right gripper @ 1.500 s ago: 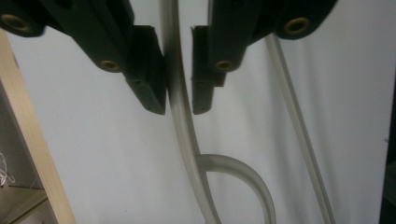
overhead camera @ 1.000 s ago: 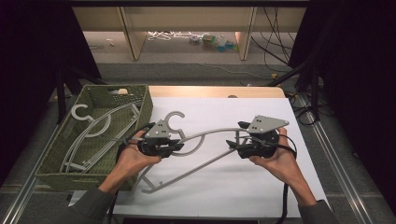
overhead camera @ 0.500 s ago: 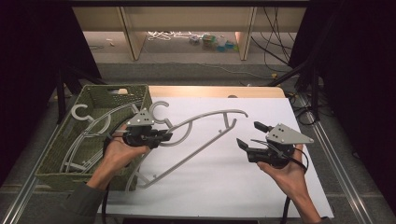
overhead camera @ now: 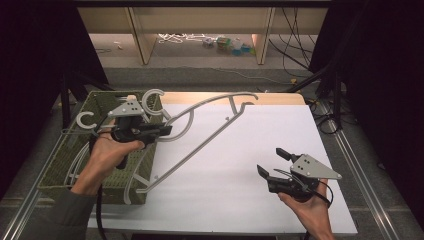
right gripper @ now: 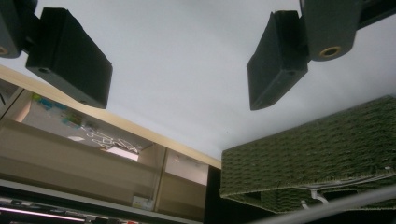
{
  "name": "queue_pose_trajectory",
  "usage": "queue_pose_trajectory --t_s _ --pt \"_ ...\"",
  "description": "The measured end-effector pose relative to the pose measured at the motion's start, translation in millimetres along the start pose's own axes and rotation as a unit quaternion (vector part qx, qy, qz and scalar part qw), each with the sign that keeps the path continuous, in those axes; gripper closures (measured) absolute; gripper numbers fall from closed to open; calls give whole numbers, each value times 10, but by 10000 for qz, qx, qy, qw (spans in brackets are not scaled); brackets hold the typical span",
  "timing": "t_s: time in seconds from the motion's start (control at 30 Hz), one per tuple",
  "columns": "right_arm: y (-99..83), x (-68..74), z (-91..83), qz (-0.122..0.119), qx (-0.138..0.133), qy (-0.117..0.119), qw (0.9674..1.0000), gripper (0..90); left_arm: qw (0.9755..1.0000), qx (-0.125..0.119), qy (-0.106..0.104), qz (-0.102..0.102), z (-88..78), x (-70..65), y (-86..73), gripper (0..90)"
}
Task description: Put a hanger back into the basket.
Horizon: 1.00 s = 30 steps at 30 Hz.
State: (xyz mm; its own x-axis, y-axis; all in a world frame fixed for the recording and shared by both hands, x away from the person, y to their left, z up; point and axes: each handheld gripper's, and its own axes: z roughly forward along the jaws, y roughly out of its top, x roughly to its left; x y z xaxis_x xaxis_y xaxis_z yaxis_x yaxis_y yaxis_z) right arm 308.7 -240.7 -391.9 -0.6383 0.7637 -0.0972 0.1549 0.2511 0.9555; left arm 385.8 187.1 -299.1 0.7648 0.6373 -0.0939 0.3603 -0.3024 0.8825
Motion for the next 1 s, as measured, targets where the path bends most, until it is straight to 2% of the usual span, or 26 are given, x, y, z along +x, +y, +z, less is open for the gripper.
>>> queue_pose_trajectory --t_s 0.03,0.17,0.27,0.33,0.47,0.5,0.53,0.63,0.7,0.73,0.77,0.8,0.83,1.0 --pt "-13 16 -2 -3 -22 -67 10000 225 10000 -25 -7 -39 -34 17 25 819" --pt "-40 65 -4 -10 -42 14 10000 221 9998 -145 39 -134 -176 119 97 819" --pt "-63 96 11 29 -103 -6 9999 199 9995 -189 142 -225 -288 213 124 819" --pt "-83 122 9 80 -46 48 9999 195 9992 -209 223 -267 -363 283 128 819" --pt "-113 145 26 62 -75 41 9999 179 9982 -213 380 -423 -489 442 93 819" --pt "-112 155 14 146 31 111 9998 179 9978 -204 429 -463 -512 483 77 819" --pt "-117 157 25 157 -32 101 9998 179 9975 -190 472 -492 -531 525 59 819" --pt "-121 145 44 52 -125 95 9999 182 9963 -151 572 -628 -580 642 8 819" --pt "-121 147 40 57 -41 92 9999 182 9955 -164 627 -695 -614 714 -19 819" --pt "-126 152 46 72 -57 67 9999 182 9951 -121 677 -710 -636 744 -27 819" --pt "-129 159 40 136 42 140 9998 182 9947 -107 705 -746 -653 770 -35 819" --pt "-135 147 58 52 -46 134 9999 183 9942 -94 728 -781 -668 794 -43 819" --pt "-135 148 55 49 10 113 9999 183 9941 -120 726 -799 -678 821 -52 819" --pt "-139 169 58 134 45 135 9998 182 9923 -88 864 -882 -746 941 -82 819"
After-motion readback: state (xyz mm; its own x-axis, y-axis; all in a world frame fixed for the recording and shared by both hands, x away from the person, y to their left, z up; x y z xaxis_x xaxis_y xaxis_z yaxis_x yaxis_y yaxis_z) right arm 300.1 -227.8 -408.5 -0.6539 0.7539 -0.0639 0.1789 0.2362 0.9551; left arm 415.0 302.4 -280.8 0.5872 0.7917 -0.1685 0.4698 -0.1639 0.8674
